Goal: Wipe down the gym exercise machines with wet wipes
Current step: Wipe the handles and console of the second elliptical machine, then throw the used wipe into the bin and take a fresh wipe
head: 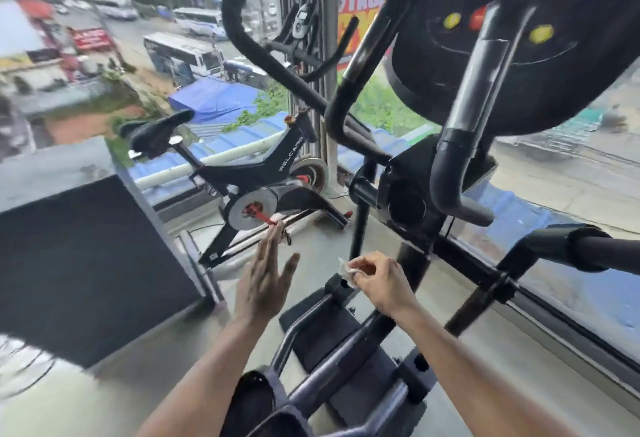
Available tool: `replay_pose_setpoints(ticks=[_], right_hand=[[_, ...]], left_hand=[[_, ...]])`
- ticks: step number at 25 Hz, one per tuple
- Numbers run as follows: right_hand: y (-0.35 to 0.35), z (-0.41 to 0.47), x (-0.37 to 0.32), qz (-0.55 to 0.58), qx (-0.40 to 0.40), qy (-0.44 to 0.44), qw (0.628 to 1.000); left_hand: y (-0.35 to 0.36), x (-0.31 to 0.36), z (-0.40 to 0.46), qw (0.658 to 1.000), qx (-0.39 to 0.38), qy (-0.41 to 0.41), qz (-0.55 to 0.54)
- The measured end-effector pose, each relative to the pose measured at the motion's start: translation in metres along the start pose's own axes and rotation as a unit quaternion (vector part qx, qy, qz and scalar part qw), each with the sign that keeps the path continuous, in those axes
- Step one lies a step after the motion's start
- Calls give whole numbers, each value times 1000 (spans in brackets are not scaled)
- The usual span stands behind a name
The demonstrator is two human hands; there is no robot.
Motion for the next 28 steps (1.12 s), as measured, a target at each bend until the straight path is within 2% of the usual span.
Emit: replay_pose_setpoints(ticks=[6,12,15,18,25,28], right_hand=[[72,-42,17,-7,-149,12,989],[164,-122,-8,-25,-320,-37,946],[235,-190,-41,-44,-420,-82,903],[313,-283,-80,-61,-513,-133,846],[453,-509,-155,-73,-629,-225,740],[501,-584,-175,-53,-659,-232,714]], left_hand=[[-9,-43,-149,980,-70,-183,23],[-65,-81,-302,938,-108,-324,64],[-113,-100,-394,908,-69,-408,71],[-165,-116,-510,860,-12,-506,68],[-273,-128,-772,741,92,-661,77],[-299,-136,-851,705,127,-695,62]])
Point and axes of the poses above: each hand's wrist, its own z-axis towards the middle knuckle, its own y-axis out of the palm, x = y × z, the point moved 1 cm from there along z, towards the middle knuckle, and after that the axes turned 13 degrees about z, right-handed, at the moved point
